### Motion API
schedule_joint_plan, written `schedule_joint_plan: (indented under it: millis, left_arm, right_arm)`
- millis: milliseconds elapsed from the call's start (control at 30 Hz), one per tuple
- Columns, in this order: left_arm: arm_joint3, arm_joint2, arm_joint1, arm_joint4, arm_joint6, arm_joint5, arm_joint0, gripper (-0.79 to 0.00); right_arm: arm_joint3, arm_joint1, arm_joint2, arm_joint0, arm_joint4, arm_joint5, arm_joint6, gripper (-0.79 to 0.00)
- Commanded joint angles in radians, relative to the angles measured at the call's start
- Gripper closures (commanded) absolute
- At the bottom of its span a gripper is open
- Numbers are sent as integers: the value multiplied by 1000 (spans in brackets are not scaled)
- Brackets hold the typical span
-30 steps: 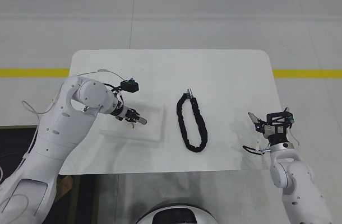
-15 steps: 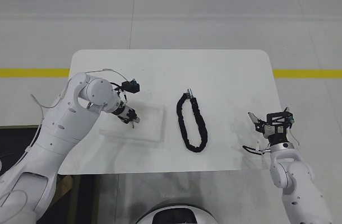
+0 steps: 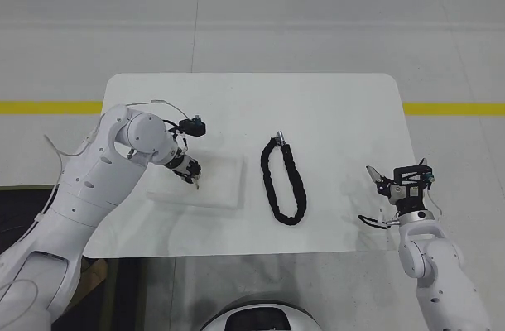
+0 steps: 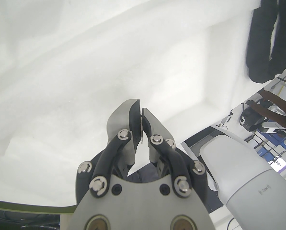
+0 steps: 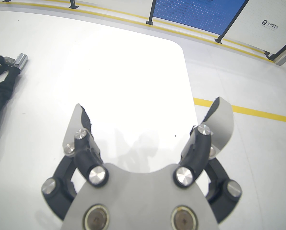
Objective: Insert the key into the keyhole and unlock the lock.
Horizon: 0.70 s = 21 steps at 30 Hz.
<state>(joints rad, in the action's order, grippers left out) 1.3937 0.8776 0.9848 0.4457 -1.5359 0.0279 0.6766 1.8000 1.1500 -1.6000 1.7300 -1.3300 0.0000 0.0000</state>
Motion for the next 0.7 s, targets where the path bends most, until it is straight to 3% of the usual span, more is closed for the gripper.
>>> schedule_joint_plan:
  millis: [0,300,433,533,667]
  left_arm:
    - [17,-3,-6,0,0,13,-4,0]
    - [131,7,-54,7,0,91,-17,0]
    - [202,104,-86,-43,0,134,4,0]
    - [202,251,-109,-201,48,66,60,0]
    - [66,427,-125,-549,99,-161,167,0]
  right_arm:
    - [0,0,0,0,0,0,0,-785]
    - [0,0,0,0,0,0,0,-785]
    - [0,0,0,0,0,0,0,-785]
    - [0,0,0,0,0,0,0,-785]
    - [0,0,0,0,0,0,0,-785]
